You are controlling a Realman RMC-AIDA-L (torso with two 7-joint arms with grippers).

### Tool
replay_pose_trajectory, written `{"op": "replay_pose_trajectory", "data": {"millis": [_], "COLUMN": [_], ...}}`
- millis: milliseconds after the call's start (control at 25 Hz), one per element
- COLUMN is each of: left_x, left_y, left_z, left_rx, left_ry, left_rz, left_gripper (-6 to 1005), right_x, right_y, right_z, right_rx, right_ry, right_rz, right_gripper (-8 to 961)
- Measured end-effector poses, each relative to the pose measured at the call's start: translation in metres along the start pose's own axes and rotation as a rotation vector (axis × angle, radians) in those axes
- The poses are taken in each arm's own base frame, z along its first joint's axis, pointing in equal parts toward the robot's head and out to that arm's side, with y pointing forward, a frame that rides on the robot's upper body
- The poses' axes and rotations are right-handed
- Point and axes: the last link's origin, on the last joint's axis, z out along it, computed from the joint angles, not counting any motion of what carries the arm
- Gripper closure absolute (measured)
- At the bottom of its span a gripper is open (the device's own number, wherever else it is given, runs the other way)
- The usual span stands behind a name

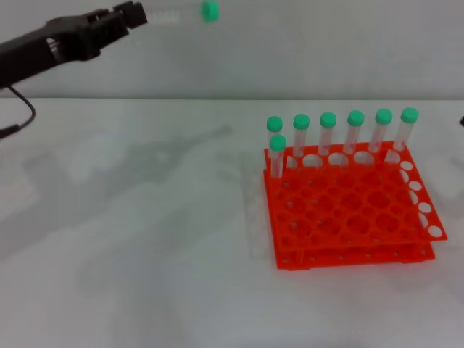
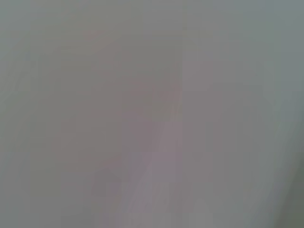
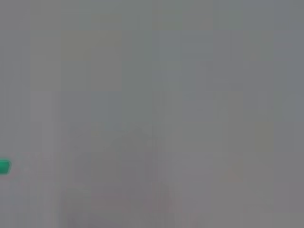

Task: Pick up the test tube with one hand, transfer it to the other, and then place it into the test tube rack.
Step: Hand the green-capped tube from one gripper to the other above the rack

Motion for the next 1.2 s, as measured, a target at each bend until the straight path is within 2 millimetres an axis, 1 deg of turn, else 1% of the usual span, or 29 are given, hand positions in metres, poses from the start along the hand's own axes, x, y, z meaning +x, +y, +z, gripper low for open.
{"op": "replay_pose_trajectory", "data": {"millis": [200, 480, 640, 760, 920, 1200], "left_x": [-0.015, -0.035, -0.043, -0.050, -0.059, -0.069], "left_y": [0.012, 0.035, 0.042, 0.045, 0.050, 0.056], "left_z": [-0.006, -0.009, -0.011, -0.009, -0.003, 0.006], "left_rx": [-0.131, -0.285, -0.326, -0.341, -0.361, -0.399], "left_ry": [0.078, 0.177, 0.205, 0.206, 0.182, 0.160], "left_rz": [0.040, 0.115, 0.153, 0.171, 0.178, 0.178], "left_gripper": [799, 798, 798, 798, 798, 798], "right_x": [-0.007, -0.015, -0.018, -0.020, -0.020, -0.020], "right_y": [0.020, 0.050, 0.070, 0.090, 0.108, 0.119], "right_z": [0.010, 0.025, 0.031, 0.035, 0.041, 0.051], "right_rx": [-0.161, -0.397, -0.518, -0.613, -0.671, -0.710], "right_ry": [-0.007, 0.009, 0.007, -0.014, -0.052, -0.059], "right_rz": [0.093, 0.238, 0.308, 0.346, 0.371, 0.369], "right_gripper": [173, 175, 177, 178, 180, 183]}}
